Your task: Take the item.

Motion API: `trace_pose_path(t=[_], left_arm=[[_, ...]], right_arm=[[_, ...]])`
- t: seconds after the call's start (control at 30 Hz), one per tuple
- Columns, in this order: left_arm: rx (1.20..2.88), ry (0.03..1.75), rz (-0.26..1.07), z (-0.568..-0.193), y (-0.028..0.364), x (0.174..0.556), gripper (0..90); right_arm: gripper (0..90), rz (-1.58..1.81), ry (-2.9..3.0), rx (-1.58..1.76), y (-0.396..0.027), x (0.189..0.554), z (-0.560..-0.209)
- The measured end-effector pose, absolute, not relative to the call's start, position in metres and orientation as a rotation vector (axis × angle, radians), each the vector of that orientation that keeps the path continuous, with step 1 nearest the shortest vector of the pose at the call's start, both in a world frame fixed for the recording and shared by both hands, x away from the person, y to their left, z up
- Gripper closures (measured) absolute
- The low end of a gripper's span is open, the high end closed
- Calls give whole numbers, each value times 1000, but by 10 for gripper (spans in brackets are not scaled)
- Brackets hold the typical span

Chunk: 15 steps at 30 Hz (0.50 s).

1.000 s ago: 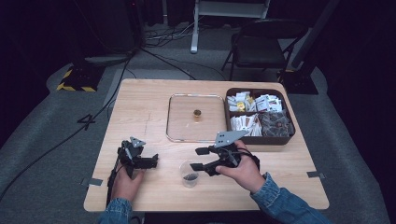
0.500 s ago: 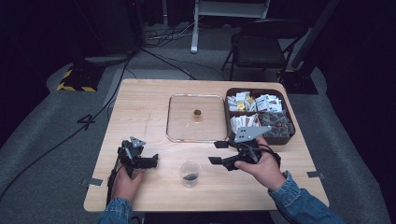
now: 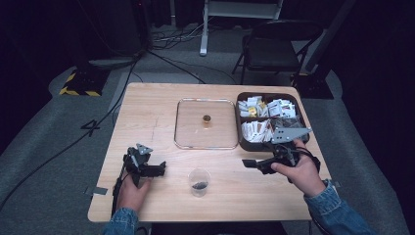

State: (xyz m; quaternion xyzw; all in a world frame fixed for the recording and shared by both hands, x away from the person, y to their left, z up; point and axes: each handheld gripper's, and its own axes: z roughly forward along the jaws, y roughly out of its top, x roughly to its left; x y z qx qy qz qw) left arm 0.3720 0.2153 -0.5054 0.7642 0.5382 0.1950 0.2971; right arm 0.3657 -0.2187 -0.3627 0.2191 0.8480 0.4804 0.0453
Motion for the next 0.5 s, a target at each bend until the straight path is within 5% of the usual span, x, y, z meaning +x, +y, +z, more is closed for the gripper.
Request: trace_pose_path(t=[0.5], left_arm=[[2033, 1430, 518, -505, 215, 372, 3]], right_arm=[[287, 1421, 2556, 778, -252, 368, -400]])
